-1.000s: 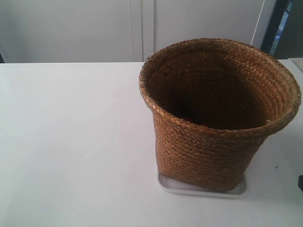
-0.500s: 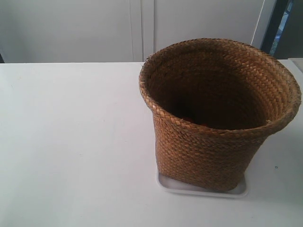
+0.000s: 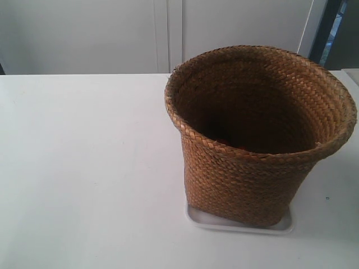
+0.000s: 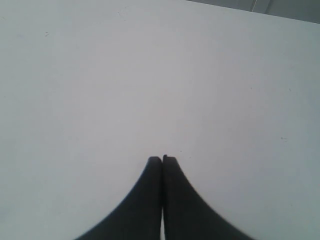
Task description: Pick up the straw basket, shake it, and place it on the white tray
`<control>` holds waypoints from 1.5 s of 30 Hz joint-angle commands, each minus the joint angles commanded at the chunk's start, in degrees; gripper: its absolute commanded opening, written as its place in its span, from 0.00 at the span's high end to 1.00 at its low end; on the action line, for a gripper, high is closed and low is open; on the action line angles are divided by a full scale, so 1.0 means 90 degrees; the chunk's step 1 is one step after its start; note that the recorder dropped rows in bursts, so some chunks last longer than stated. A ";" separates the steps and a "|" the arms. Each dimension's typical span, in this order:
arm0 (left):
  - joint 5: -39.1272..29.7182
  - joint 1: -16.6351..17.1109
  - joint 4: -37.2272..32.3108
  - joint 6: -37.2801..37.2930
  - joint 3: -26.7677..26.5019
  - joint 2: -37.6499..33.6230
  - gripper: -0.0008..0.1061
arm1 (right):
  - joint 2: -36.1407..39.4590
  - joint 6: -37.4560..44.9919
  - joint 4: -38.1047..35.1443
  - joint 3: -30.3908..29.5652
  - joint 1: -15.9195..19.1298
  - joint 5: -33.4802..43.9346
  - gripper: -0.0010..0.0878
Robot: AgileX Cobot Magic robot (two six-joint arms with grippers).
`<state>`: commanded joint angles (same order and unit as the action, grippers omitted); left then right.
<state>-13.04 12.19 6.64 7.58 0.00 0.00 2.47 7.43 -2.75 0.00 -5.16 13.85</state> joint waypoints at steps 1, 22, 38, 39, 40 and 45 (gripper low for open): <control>0.0000 0.0000 0.0000 0.0000 0.0000 0.0000 0.99 | 0.0000 0.0000 0.0000 0.0000 0.0000 0.0000 0.99; 0.0253 -0.0645 -0.1016 0.0002 0.0000 0.0000 0.99 | 0.0000 0.0000 0.0000 0.0000 0.0000 0.0015 0.99; 0.0253 -0.0673 -0.1214 0.0002 0.0000 0.0000 0.99 | 0.0000 0.0000 0.0000 0.0000 0.0000 0.0027 0.99; 0.0253 -0.0673 -0.1214 0.0002 0.0000 0.0000 0.99 | 0.0000 0.0000 0.0000 0.0000 0.0000 0.0027 0.99; 0.0253 -0.0673 -0.1214 0.0002 0.0000 0.0000 0.99 | 0.0000 0.0000 0.0000 0.0000 0.0000 0.0027 0.99; 0.0253 -0.0673 -0.1214 0.0002 0.0000 0.0000 0.99 | 0.0000 -0.0091 0.0000 0.0000 0.0000 0.0026 0.99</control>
<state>-10.76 6.14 -4.29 7.60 0.00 0.00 2.47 6.61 -2.75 0.00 -5.16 14.09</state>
